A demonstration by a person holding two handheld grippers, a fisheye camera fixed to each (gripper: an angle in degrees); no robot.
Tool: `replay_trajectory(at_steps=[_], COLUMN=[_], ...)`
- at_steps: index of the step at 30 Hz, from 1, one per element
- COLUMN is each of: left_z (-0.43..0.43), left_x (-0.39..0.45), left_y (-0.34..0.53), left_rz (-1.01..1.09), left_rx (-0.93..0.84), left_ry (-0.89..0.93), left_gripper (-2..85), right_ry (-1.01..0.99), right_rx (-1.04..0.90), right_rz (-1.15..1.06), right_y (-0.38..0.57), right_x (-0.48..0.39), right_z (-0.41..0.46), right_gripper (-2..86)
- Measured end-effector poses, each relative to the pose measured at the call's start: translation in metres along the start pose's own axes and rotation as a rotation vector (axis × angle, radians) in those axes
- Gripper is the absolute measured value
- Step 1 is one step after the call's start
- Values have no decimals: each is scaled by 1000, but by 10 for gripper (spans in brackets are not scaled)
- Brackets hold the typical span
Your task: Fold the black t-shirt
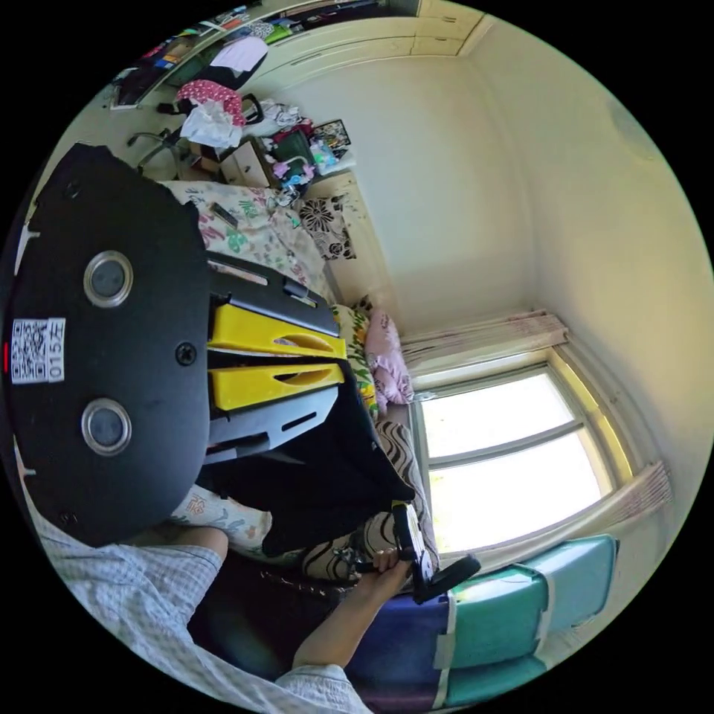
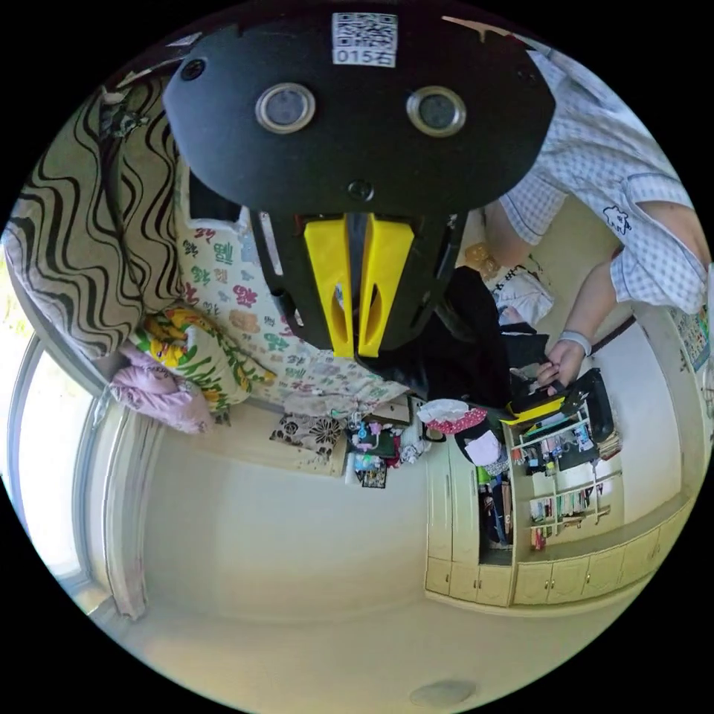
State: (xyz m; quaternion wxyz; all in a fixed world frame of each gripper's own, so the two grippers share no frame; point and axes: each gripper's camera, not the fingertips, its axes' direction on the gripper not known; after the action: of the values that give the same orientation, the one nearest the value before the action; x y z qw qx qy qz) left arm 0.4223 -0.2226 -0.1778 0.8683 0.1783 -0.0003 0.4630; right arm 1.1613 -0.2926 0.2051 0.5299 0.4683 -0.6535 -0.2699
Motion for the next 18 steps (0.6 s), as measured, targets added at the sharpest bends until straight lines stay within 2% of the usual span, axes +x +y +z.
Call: replay_trajectory(at_steps=[4, 10, 14, 18], left_z=[-81, -159, -171, -145], left_x=[20, 56, 60, 54], left_y=[-40, -72, -78, -77], left_rz=[82, 270, 302, 298], left_rx=[136, 267, 304, 297], left_ry=[-10, -78, -62, -36], left_gripper=[-3, -3, -2, -2], right_ry=[-12, 49, 61, 72], right_rx=[120, 226, 271, 273], right_rz=[-61, -174, -214, -228], right_y=[-12, -16, -14, -15], right_x=[-24, -47, -45, -23], right_z=[-82, -156, -172, -161], right_gripper=[-4, -4, -4, -4])
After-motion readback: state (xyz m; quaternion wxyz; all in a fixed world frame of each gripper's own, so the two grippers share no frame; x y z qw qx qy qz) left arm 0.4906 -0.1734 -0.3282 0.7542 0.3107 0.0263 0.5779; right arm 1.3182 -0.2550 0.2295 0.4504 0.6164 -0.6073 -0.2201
